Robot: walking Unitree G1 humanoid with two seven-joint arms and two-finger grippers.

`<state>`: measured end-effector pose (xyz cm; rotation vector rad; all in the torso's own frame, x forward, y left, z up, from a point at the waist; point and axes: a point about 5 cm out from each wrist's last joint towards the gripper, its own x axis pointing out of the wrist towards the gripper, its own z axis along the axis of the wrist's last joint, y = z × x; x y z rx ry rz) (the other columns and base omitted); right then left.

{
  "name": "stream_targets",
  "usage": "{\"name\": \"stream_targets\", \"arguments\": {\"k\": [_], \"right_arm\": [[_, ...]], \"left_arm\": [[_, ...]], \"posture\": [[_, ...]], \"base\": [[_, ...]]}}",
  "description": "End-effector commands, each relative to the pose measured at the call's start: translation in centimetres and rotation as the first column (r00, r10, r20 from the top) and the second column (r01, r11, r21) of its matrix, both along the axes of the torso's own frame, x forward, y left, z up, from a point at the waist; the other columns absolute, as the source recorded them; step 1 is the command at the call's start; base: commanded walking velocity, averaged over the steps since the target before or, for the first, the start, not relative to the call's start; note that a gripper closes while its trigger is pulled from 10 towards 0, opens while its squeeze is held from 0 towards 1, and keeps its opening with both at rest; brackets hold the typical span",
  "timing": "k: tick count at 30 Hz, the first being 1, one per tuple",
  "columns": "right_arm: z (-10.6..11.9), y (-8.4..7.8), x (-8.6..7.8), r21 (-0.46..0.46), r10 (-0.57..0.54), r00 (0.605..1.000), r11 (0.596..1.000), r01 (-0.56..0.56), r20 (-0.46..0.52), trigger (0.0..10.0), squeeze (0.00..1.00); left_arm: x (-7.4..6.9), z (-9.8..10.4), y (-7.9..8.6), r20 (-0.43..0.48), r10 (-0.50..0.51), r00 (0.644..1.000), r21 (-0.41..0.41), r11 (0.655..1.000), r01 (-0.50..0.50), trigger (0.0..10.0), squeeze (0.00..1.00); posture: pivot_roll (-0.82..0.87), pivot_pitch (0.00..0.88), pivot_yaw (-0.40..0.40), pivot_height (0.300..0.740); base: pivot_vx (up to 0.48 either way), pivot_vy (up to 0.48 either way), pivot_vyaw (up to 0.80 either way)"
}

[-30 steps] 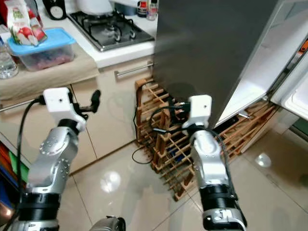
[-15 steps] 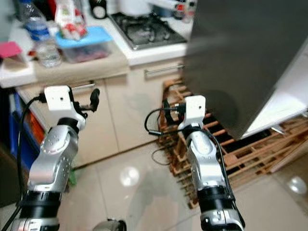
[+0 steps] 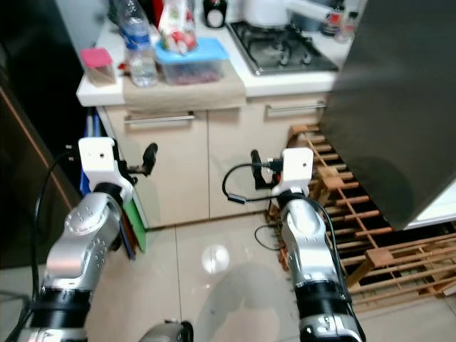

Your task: Restocking fridge

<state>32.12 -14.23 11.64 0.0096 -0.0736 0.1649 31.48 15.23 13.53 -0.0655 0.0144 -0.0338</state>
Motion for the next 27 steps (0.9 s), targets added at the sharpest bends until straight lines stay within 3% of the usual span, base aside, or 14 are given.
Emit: {"name": "stream_targets", "arguments": {"k": [1,3,4,6,9,15,18,22,25,27], "right_arm": [[0.3,-0.1,0.2,-0.013,-0.008,1.000,1.000,0.008,0.020,10.0,0.69],[0.3,-0.4,0.3,-0.003,-0.042,0.999,0.999,0.042,0.019,10.0,0.65],[0.5,-0.6,0.4,0.000,-0.060,0.998,0.998,0.060,0.025,10.0,0.23],[0.7,-0.8,0.4,-0.006,-0.064,0.997,0.998,0.065,0.033,10.0,0.18],[1.2,-1.2,0.6,-0.020,-0.071,0.996,0.997,0.072,0.052,10.0,0.22],[1.0,-1.9,0.6,-0.004,-0.118,0.992,0.993,0.118,0.045,10.0,0.18],[1.3,-2.1,0.6,-0.019,-0.131,0.989,0.991,0.133,0.068,10.0,0.18],[2.6,-2.2,1.0,-0.028,-0.138,0.983,0.989,0.142,0.117,10.0,0.18],[3.9,-1.5,1.0,-0.077,-0.083,0.981,0.992,0.098,0.177,10.0,0.18],[3.8,-1.5,1.0,-0.039,-0.079,0.985,0.996,0.086,0.155,10.0,0.18]], "left_arm": [[0.3,0.4,-0.6,0.020,-0.013,1.000,0.000,1.000,0.013,10.0,0.00],[0.6,0.7,-1.0,0.030,-0.024,0.999,0.001,1.000,0.024,10.0,0.00],[0.9,1.2,-1.5,0.052,-0.047,0.998,0.007,0.999,0.047,10.0,0.00],[1.0,1.7,-1.8,0.071,-0.060,0.996,0.012,0.998,0.059,10.0,0.00],[1.2,2.1,-2.0,0.087,-0.069,0.994,0.013,0.998,0.068,10.0,0.00],[0.8,1.4,-2.4,0.078,-0.090,0.993,0.003,0.996,0.090,10.0,0.00],[0.9,2.4,-3.2,0.156,-0.175,0.972,-0.010,0.984,0.179,10.0,0.00],[1.4,4.5,-3.6,0.230,-0.151,0.961,-0.021,0.987,0.160,10.0,0.00],[1.8,6.5,-3.8,0.306,-0.148,0.940,-0.030,0.986,0.165,10.0,0.00],[1.9,7.2,-3.9,0.337,-0.142,0.931,-0.017,0.987,0.157,10.0,0.00]], "posture": [[-0.05,0.000,0.037,0.740],[-0.04,0.000,0.034,0.740],[-0.04,0.000,0.029,0.740],[-0.04,0.000,0.030,0.740],[-0.04,0.000,0.025,0.740],[-0.05,0.000,0.004,0.740],[-0.05,0.000,-0.014,0.740],[-0.08,0.000,-0.017,0.740],[-0.11,0.000,-0.007,0.740],[-0.12,0.000,0.001,0.740]], "base": [[0.000,0.000,0.57],[0.000,0.000,0.00],[0.000,0.000,0.00],[0.000,0.000,0.00],[0.000,0.000,0.70],[0.000,0.000,0.23],[0.263,0.000,0.00],[0.480,0.000,0.00],[0.480,0.000,0.00],[0.480,0.000,0.00]]}}
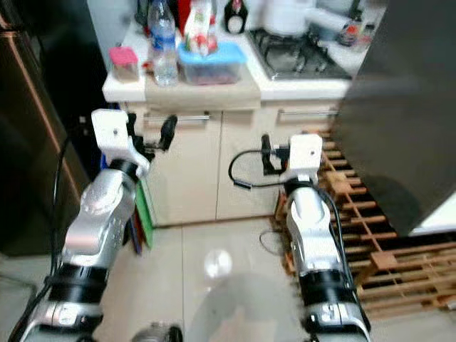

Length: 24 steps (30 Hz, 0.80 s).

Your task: Restocking fridge

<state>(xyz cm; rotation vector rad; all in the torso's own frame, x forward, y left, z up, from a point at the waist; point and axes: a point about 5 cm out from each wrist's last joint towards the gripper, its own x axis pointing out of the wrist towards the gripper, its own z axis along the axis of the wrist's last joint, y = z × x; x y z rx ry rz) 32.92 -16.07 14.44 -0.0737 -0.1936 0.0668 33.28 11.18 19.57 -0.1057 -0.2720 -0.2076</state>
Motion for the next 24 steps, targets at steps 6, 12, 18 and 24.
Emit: {"name": "stream_targets", "arguments": {"k": [6,12,18,24], "right_arm": [[1.2,0.8,0.0,0.042,0.048,0.999,0.998,-0.048,0.021,10.0,0.18],[1.1,0.9,0.1,0.027,0.057,0.998,0.998,-0.058,0.019,10.0,0.20],[1.1,1.3,0.1,0.023,0.067,0.998,0.997,-0.067,0.016,10.0,0.22],[1.4,1.5,0.2,0.036,0.048,0.998,0.998,-0.049,0.033,10.0,0.18]], "left_arm": [[0.2,1.8,-0.6,0.075,-0.009,0.997,-0.014,1.000,0.010,10.0,0.00],[0.4,2.2,-0.9,0.090,-0.009,0.996,-0.019,1.000,0.011,10.0,0.00],[0.4,2.7,-1.3,0.106,-0.038,0.994,0.005,0.999,0.038,10.0,0.00],[0.2,4.3,-1.7,0.144,-0.079,0.986,0.027,0.997,0.076,10.0,0.00]], "posture": [[-0.14,0.000,0.008,0.740],[-0.14,0.000,0.005,0.740],[-0.13,0.000,0.017,0.740],[-0.11,0.000,0.025,0.740]], "base": [[0.480,0.000,0.00],[0.480,0.000,0.09],[0.480,0.000,0.68],[0.474,0.000,0.54]]}}
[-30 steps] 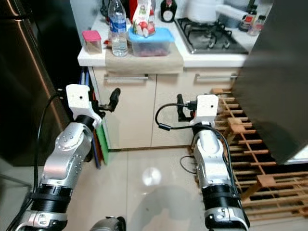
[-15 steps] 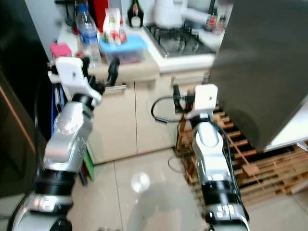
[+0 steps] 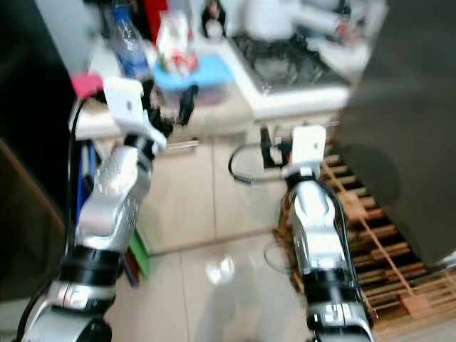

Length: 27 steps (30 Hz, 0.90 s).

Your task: Restocking fridge

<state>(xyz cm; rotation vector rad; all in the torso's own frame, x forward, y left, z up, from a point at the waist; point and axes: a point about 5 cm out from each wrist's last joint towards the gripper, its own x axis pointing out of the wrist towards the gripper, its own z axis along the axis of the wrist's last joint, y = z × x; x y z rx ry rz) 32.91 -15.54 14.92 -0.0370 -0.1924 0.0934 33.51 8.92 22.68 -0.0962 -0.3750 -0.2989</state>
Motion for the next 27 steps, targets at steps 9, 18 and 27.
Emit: {"name": "stream_targets", "arguments": {"k": [9,18,27], "right_arm": [[2.8,0.3,0.2,0.021,-0.010,0.993,1.000,0.007,0.114,10.0,0.18],[2.8,-0.1,0.0,0.010,-0.033,0.992,0.999,0.032,0.118,10.0,0.18],[2.6,-0.4,-0.4,0.010,-0.043,0.992,0.999,0.042,0.119,10.0,0.18]], "left_arm": [[-1.1,6.2,1.0,0.208,-0.009,0.978,0.039,0.999,0.001,10.0,0.00],[-1.4,4.0,1.3,0.113,-0.025,0.993,0.001,1.000,0.025,10.0,0.00],[-1.4,4.1,1.0,0.108,-0.051,0.993,0.006,0.999,0.051,10.0,0.00]], "posture": [[-0.09,0.000,0.035,0.740],[-0.08,0.000,0.026,0.740],[-0.09,0.000,0.028,0.740]], "base": [[0.237,0.000,0.00],[0.000,-0.148,0.00],[0.000,-0.453,0.00]]}}
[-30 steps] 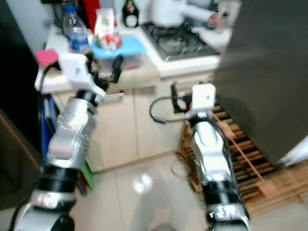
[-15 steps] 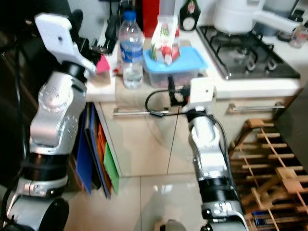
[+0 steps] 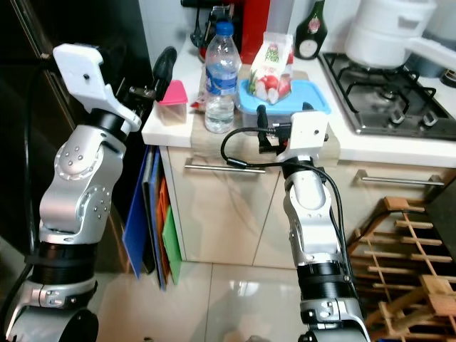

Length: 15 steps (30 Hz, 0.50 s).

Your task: Restocking fridge

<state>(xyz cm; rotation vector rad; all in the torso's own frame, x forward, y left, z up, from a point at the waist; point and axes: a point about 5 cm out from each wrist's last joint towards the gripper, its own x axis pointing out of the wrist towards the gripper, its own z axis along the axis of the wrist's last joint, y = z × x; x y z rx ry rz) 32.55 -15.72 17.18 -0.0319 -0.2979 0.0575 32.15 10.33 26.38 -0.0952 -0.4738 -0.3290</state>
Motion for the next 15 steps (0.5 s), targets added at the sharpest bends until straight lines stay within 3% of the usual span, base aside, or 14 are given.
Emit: {"name": "stream_targets", "arguments": {"k": [1,3,8,15], "right_arm": [[0.4,-0.1,-0.1,-0.006,-0.010,1.000,1.000,0.011,0.014,10.0,0.18],[0.4,0.0,-0.2,-0.011,-0.011,1.000,1.000,0.011,0.018,10.0,0.18],[0.7,-0.1,-0.4,-0.009,-0.032,0.999,0.999,0.033,0.034,10.0,0.18],[0.7,-0.5,-0.6,-0.003,-0.064,0.997,0.998,0.065,0.038,10.0,0.18]], "left_arm": [[0.3,0.5,-0.4,0.001,-0.021,1.000,0.013,1.000,0.020,10.0,0.00],[0.7,0.5,-0.4,-0.010,-0.015,1.000,0.026,1.000,0.015,10.0,0.00],[0.8,0.9,0.1,0.013,-0.013,1.000,0.017,1.000,0.013,10.0,0.00],[1.4,2.2,0.8,0.057,0.008,0.998,0.070,0.997,-0.012,10.0,0.00]], "posture": [[-0.10,0.000,0.032,0.740],[-0.10,0.000,0.035,0.740],[-0.11,0.000,0.041,0.740],[-0.11,0.000,0.039,0.740]], "base": [[0.000,-0.428,0.00],[0.322,-0.307,0.00],[0.000,0.000,0.00],[0.000,0.000,0.00]]}}
